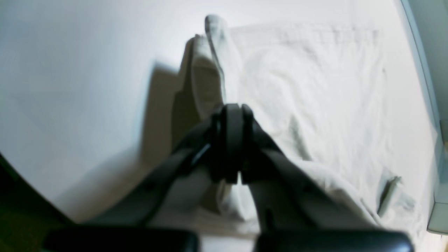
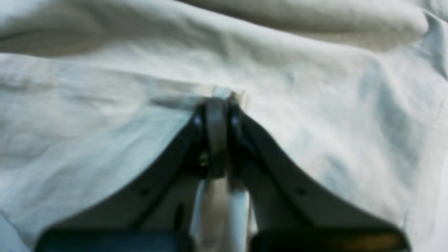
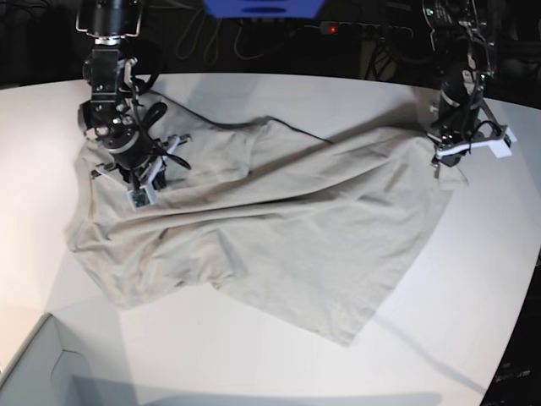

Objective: Layout the t-shirt on the table in an organized manner, then fold the t-shirt properly
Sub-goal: 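Grasp the shirt edge with the right gripper and pull it toward its arm base, then lift the shirt with both grippers and pull it toward the arm bases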

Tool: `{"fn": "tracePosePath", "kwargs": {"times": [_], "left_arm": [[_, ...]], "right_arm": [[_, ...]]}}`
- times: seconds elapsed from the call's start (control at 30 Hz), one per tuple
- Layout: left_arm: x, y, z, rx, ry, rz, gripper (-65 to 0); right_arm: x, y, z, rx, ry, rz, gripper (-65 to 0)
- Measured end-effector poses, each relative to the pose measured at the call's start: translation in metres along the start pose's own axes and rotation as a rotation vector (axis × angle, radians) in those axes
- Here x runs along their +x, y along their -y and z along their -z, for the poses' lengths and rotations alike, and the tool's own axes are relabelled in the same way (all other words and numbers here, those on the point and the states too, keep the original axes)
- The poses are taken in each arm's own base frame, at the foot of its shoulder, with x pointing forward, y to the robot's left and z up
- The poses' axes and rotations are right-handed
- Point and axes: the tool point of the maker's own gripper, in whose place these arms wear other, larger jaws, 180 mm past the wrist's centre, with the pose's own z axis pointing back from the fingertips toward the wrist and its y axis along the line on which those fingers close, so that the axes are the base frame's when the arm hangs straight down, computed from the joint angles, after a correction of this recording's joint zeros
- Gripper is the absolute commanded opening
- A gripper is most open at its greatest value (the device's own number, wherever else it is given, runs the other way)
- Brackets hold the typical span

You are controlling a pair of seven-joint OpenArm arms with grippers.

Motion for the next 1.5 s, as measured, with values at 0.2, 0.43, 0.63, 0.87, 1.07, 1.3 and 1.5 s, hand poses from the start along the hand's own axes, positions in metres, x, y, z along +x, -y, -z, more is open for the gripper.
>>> {"fn": "tracePosePath", "kwargs": {"times": [0.2,0.43,0.63,0.87,1.07,1.3,1.5], "left_arm": [[0.000,0.001,0.000,-0.001,-0.001,-0.002,-64.9],[0.000,0.001,0.000,-0.002,0.000,-0.005,-64.9],[0.002,-0.001,0.000,0.001,0.006,-0.008,-64.9],[0.001,0.000,0.000,0.000,0.003,-0.009,-64.9],[0.009,0.011,0.005,-0.022,0.024,-0.015,-64.9],[0.007,0.011,0.005,-0.024,0.019,-0.013,-64.9],[0.008,0.044,0.021,-0.087,0.020,-0.010,-64.9]], "right_arm": [[-0.007,0.014,-0.016,-0.051,-0.022,-0.010,-65.0],[0.042,0.021,-0.057,-0.120,0.136,-0.071,-65.0],[0.034,0.004,-0.103,-0.142,0.142,-0.097,-65.0],[0.000,-0.048,-0.144,-0.050,0.116,-0.017,-65.0],[-0.023,-0.077,-0.159,0.056,0.090,0.018,-65.0],[-0.032,-0.062,-0.159,0.017,0.073,0.028,-65.0],[-0.006,-0.018,-0.129,-0.074,0.154,0.051,-65.0]]}}
